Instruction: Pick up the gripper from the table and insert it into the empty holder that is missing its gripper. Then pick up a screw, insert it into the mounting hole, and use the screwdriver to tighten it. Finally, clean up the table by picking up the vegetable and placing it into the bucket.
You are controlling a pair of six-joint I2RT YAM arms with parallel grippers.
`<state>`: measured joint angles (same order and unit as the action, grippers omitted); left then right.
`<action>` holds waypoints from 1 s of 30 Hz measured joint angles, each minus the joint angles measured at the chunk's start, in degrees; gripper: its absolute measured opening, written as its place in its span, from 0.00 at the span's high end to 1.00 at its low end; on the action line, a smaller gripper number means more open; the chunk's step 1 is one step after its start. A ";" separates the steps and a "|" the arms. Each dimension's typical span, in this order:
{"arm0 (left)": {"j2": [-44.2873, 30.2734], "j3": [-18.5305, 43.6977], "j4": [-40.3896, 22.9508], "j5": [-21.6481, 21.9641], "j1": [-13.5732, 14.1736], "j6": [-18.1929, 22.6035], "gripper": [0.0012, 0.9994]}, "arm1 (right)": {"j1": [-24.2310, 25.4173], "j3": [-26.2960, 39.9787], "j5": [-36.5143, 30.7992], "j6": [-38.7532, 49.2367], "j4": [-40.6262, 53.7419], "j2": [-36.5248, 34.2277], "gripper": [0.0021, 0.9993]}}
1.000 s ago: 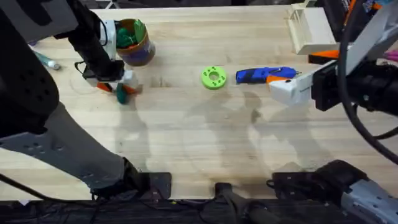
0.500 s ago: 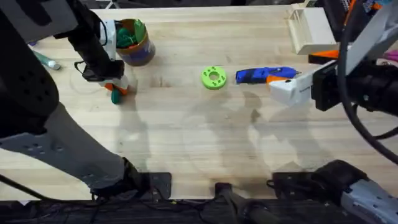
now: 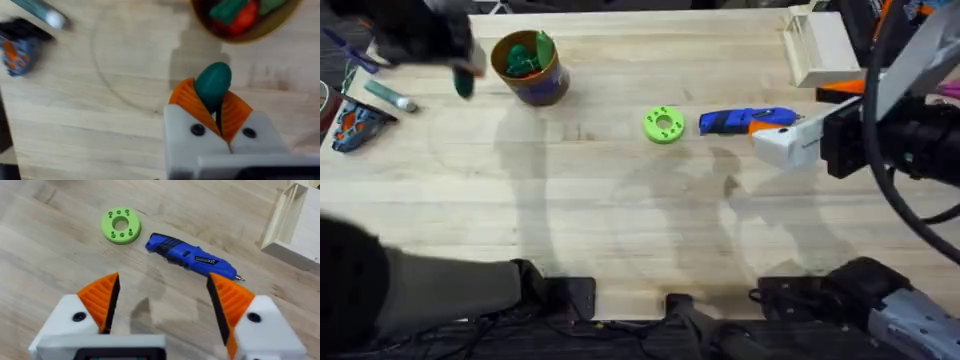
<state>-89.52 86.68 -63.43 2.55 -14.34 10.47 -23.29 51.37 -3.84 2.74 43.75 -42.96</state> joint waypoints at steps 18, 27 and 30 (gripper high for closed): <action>-7.84 6.12 17.55 -14.05 2.03 -3.73 0.97 | 0.00 0.00 0.00 0.00 0.00 0.00 0.01; -19.18 6.12 22.74 -15.53 5.59 -3.92 0.97 | 0.00 0.00 0.00 0.00 0.00 0.00 0.01; -19.14 6.12 22.59 -15.64 5.73 -3.92 0.97 | 0.00 0.00 0.00 0.00 0.00 0.00 0.01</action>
<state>-108.66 92.79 -40.84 -13.10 -8.60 6.55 -23.29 51.37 -3.84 2.74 43.75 -42.96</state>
